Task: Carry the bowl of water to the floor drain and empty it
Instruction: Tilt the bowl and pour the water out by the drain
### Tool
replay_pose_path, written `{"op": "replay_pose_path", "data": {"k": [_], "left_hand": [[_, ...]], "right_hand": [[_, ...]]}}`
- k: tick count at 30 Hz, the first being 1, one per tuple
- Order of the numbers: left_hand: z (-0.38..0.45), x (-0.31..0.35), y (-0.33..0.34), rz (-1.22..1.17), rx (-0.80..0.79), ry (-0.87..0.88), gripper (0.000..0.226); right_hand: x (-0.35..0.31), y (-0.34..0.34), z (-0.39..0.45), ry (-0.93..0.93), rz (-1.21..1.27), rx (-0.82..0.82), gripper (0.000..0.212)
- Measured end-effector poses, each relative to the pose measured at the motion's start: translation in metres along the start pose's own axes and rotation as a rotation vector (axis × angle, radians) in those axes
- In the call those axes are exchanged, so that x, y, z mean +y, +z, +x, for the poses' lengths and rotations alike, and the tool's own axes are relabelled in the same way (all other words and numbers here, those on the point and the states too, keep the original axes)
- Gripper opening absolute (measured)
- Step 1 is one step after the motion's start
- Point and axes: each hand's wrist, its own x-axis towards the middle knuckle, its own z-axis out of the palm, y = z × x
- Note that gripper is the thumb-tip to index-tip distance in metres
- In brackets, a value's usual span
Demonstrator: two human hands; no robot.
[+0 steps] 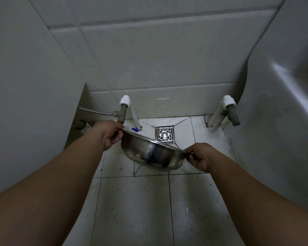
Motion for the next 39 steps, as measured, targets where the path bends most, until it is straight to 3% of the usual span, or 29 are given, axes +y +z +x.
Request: {"op": "replay_pose_path", "data": {"k": [14, 18, 26, 29, 33, 35, 37, 39], "left_hand": [[-0.019, 0.014, 0.015, -0.020, -0.039, 0.067, 0.016], [-0.022, 0.018, 0.024, -0.051, -0.047, 0.075, 0.006], [-0.029, 0.028, 0.039, -0.056, -0.032, 0.107, 0.014], [-0.031, 0.034, 0.043, -0.070, -0.043, 0.112, 0.007], [-0.030, 0.042, 0.049, -0.033, -0.067, 0.145, 0.050], [-0.028, 0.047, 0.053, -0.016, -0.073, 0.165, 0.060], [-0.029, 0.052, 0.056, 0.022, -0.073, 0.160, 0.052], [-0.032, 0.058, 0.061, 0.046, -0.085, 0.159, 0.019]], "right_hand": [[0.012, 0.000, 0.007, 0.004, -0.052, 0.005, 0.011], [0.016, -0.003, 0.009, -0.001, -0.063, 0.008, 0.022], [0.017, -0.003, 0.006, -0.014, -0.076, 0.032, 0.023], [0.017, -0.002, 0.004, -0.017, -0.089, 0.032, 0.030], [0.016, 0.000, 0.002, -0.015, -0.102, 0.041, 0.031], [0.017, 0.001, 0.002, -0.014, -0.105, 0.045, 0.030], [0.017, 0.003, 0.001, -0.012, -0.107, 0.040, 0.027], [0.019, 0.004, 0.000, -0.013, -0.109, 0.032, 0.027]]}}
